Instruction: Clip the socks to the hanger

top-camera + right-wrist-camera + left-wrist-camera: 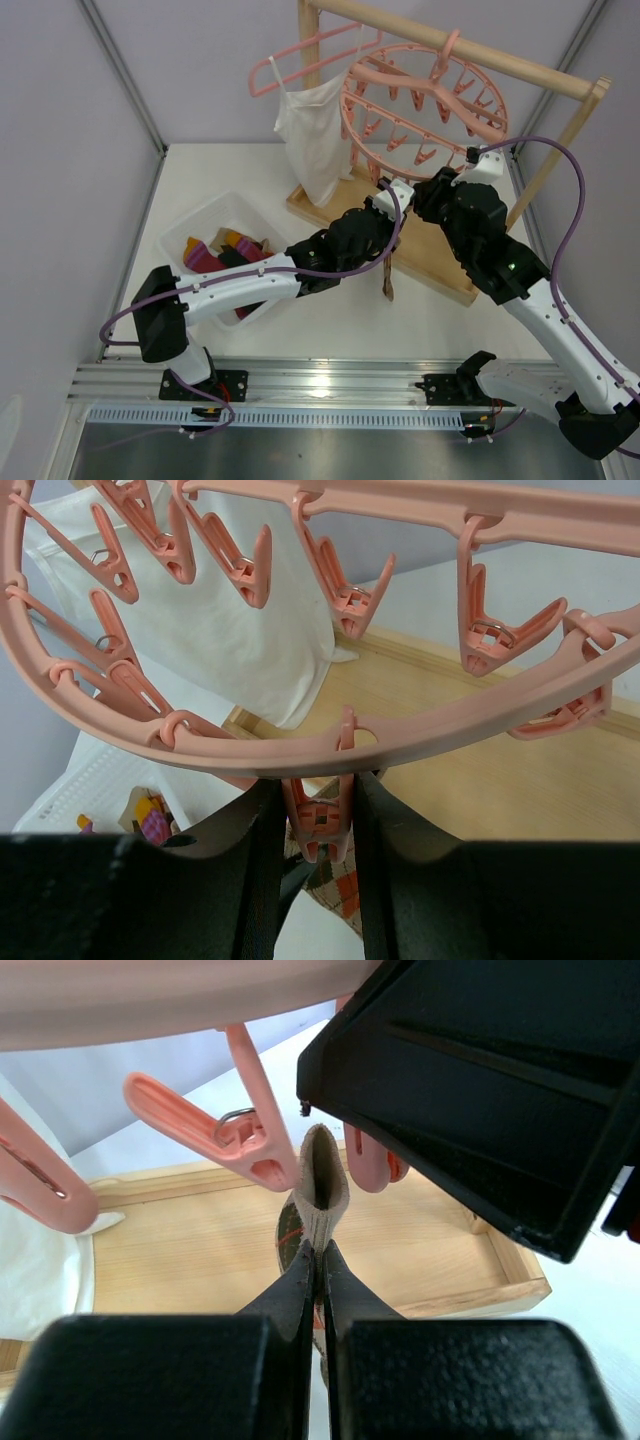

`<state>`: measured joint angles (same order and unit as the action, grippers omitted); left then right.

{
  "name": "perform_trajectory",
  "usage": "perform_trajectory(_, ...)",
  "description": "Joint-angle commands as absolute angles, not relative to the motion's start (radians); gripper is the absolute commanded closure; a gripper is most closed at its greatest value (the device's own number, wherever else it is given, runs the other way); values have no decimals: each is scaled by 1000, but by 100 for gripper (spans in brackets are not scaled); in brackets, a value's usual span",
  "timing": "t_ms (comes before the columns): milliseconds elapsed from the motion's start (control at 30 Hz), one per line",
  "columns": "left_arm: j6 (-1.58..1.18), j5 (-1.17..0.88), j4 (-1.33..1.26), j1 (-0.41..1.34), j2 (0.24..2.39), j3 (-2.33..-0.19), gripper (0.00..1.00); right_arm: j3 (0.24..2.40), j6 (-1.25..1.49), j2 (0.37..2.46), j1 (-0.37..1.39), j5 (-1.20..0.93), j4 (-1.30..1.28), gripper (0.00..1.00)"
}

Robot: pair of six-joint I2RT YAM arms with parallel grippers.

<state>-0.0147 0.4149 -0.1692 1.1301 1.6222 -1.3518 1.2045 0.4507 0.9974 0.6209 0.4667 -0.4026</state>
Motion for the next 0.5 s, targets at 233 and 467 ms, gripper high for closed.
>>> perform_trajectory(233,-55,382,-189,1137,1578,-1367,99,1218,494,1002,629,531,-351,100)
perform_trajectory(467,-60,367,-179,1138,1557,-1358,99,1212,495,1009,637,535,-347,100)
